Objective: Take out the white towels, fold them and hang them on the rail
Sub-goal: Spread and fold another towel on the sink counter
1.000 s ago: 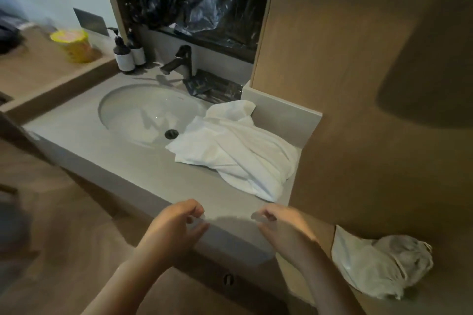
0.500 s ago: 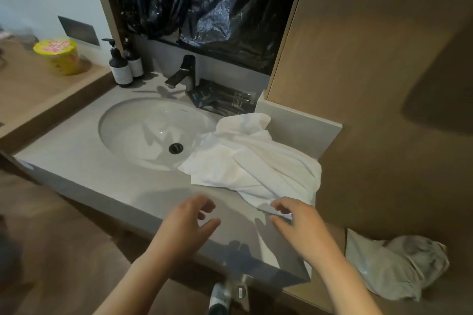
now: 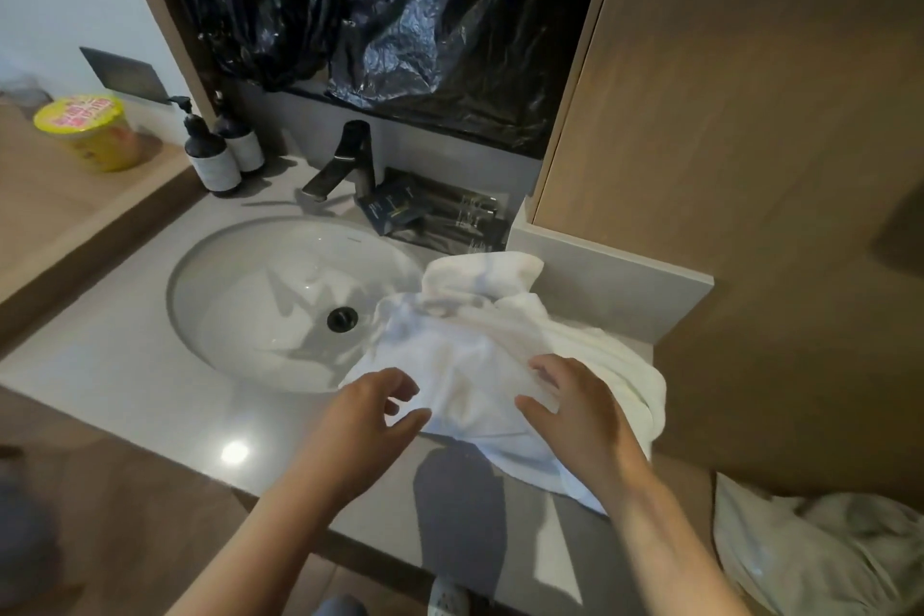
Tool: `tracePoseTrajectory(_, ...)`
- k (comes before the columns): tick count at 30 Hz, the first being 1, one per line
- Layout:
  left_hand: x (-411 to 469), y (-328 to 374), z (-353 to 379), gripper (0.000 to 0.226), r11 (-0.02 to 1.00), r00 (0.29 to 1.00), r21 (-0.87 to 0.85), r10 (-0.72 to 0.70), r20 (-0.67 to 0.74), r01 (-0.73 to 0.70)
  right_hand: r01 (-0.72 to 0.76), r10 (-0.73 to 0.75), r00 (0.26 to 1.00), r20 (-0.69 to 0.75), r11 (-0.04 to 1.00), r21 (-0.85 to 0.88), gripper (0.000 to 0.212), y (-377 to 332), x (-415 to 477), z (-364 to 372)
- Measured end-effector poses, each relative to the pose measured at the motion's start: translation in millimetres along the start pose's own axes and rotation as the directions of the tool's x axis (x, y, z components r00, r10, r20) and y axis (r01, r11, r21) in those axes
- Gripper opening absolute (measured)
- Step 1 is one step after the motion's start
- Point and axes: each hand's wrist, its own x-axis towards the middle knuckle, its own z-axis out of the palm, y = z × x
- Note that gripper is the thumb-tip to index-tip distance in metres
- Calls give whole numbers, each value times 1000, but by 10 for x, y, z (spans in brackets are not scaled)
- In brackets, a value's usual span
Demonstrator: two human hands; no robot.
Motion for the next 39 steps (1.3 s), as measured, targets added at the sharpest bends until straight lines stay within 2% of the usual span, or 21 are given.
tracePoseTrajectory(4,280,17,58,27,999,997,17,26,73,-27,-105,104,994,-10,994,-26,41,18,68,45)
tracePoseTrajectory(7,477,24,113,38,996,990,46,66,127,-72,-176,174,983,-51,984,-40,35,16,55,66)
tracePoseTrajectory(11,691,-15,134,45,977,959,79,175,221,-196,-286,285,951,-124,958,8,27,-19,-96,134)
tracePoseTrajectory(13,781,-33,147,43,966,936,67,223,271,-250,-358,359,915,-183,933,39,37,-53,-218,191)
tracePoseTrajectory(17,890,-120,211,56,935,899,104,288,331,-338,-471,478,834,-275,877,96,51,-155,-414,353)
tracePoseTrajectory(22,948,-214,251,22,908,875,62,379,300,-414,-514,531,785,-319,846,141,43,-223,-493,477)
tracePoseTrajectory(25,952,-215,235,10,923,884,-3,371,284,-386,-509,518,782,-347,852,127,31,-220,-537,505)
tracePoseTrajectory(31,848,-135,148,12,958,925,-175,267,269,-226,-461,478,785,-395,876,143,23,-85,-579,471)
tracePoseTrajectory(35,810,-39,62,16,970,951,-208,178,255,-125,-516,597,752,-280,797,314,59,127,-608,424)
tracePoseTrajectory(39,755,24,29,17,947,956,-322,111,272,-18,-539,616,738,-274,783,309,84,220,-600,534)
